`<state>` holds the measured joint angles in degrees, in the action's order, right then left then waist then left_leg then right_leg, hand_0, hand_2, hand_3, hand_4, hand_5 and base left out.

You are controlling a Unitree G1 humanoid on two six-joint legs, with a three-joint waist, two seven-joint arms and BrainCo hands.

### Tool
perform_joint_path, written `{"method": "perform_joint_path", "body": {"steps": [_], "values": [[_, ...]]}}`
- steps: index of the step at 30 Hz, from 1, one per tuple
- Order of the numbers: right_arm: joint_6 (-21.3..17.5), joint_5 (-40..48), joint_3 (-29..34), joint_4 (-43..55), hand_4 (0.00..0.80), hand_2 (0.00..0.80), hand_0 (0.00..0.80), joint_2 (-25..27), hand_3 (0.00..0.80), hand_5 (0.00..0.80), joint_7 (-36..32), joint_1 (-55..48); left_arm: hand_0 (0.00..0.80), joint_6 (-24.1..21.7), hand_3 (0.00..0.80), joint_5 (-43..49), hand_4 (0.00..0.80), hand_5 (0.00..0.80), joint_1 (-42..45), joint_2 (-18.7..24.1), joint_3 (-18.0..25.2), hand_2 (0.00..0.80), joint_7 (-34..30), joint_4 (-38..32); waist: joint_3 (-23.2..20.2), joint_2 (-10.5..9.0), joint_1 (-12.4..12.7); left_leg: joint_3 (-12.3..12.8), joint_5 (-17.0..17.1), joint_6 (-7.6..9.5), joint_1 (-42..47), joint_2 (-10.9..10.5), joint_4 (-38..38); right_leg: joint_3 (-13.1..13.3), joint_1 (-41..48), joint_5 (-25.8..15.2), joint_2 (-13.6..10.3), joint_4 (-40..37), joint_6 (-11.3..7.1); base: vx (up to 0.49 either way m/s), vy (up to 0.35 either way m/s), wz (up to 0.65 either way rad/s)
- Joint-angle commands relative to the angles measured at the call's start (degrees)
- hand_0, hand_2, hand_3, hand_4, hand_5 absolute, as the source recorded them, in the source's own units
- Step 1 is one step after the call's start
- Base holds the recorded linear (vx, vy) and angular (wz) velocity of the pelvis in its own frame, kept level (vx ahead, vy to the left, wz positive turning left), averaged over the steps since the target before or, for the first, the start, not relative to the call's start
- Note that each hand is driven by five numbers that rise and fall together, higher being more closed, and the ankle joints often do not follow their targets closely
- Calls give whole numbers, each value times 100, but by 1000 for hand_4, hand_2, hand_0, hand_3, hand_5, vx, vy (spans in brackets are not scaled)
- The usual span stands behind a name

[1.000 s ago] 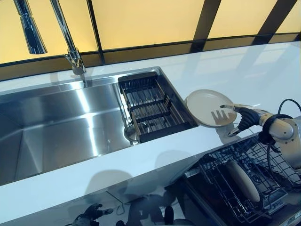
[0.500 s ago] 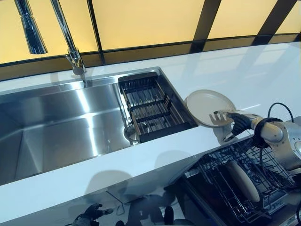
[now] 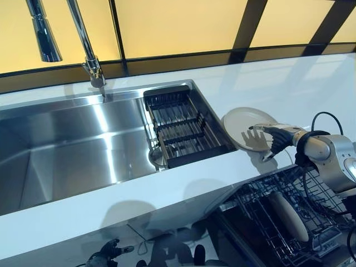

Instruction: Take plates into dishwasher

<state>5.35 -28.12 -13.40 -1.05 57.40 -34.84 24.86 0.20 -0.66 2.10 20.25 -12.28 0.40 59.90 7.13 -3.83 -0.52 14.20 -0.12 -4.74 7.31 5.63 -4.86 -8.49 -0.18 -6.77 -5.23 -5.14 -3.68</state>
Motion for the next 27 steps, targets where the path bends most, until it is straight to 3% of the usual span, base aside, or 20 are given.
{"method": "perform_joint_path", "body": {"steps": [1,10,11,12,14,15,17,21,22,23,24,27], "values": [[25,-155,-210,-260,0,0,0,252,0,0,116,741,0,-88,0,261,0,0,-255,137,-145,0,-1,104,34,-212,183,-248,135,161,-232,-111,-14,-380,389,364,-115,202,-228,0,0,0],[41,-185,-360,-468,0,0,0,287,0,0,49,1011,0,-52,0,240,0,0,-288,155,-183,0,-5,89,48,-225,224,-285,152,164,-263,-111,-14,-386,366,369,-127,223,-231,0,0,0],[63,-172,-385,-473,56,56,56,289,56,56,21,1032,0,-57,0,242,0,0,-291,147,-180,0,2,97,49,-229,227,-284,155,163,-264,-109,-14,-389,365,371,-132,228,-231,0,0,0],[76,-184,-410,-476,213,213,213,288,213,213,-18,1028,0,-58,0,249,0,0,-284,148,-169,0,-3,86,50,-231,233,-290,155,161,-263,-109,-14,-391,370,370,-137,228,-234,0,0,0],[80,-181,-410,-480,276,276,276,289,276,276,-39,984,0,-60,0,262,0,0,-263,151,-160,0,-4,64,48,-233,240,-298,154,162,-262,-110,-14,-397,370,369,-141,233,-234,0,0,0],[78,-164,-411,-494,351,351,351,280,351,351,-43,962,0,-76,0,254,0,0,-256,156,-155,0,-4,72,47,-233,243,-302,155,162,-261,-109,-14,-400,374,370,-145,233,-236,0,0,0],[52,-160,-397,-522,367,367,367,253,367,367,-29,899,0,-95,0,245,0,0,-261,167,-145,0,-18,96,49,-232,244,-303,156,163,-257,-108,-14,-407,379,372,-149,239,-237,0,0,0],[106,-159,-352,-457,329,329,329,152,329,329,-85,721,0,-101,0,231,0,0,-267,152,-128,0,7,113,66,-221,234,-305,160,165,-263,-101,-14,-410,370,378,-159,254,-236,0,0,0],[127,-149,-347,-445,273,273,273,129,273,273,-85,689,0,-88,0,231,0,0,-277,152,-137,0,12,111,69,-221,233,-309,158,167,-267,-101,-14,-407,367,380,-160,257,-236,0,0,0],[125,-107,-322,-439,72,72,72,120,72,72,-90,644,0,-102,0,222,0,0,-284,158,-132,0,15,131,77,-220,225,-312,162,163,-273,-97,-14,-405,362,382,-164,263,-239,0,0,0],[112,-102,-301,-443,0,0,0,110,0,0,-96,611,0,-116,0,226,0,0,-289,166,-116,0,4,146,79,-219,222,-314,163,160,-275,-99,-14,-404,358,380,-165,264,-240,0,0,0],[113,-123,-266,-421,0,0,0,65,0,0,-52,524,0,-130,0,224,0,0,-299,170,-99,0,0,143,96,-211,219,-323,167,160,-290,-99,-14,-402,346,379,-170,268,-242,0,0,0]]}}
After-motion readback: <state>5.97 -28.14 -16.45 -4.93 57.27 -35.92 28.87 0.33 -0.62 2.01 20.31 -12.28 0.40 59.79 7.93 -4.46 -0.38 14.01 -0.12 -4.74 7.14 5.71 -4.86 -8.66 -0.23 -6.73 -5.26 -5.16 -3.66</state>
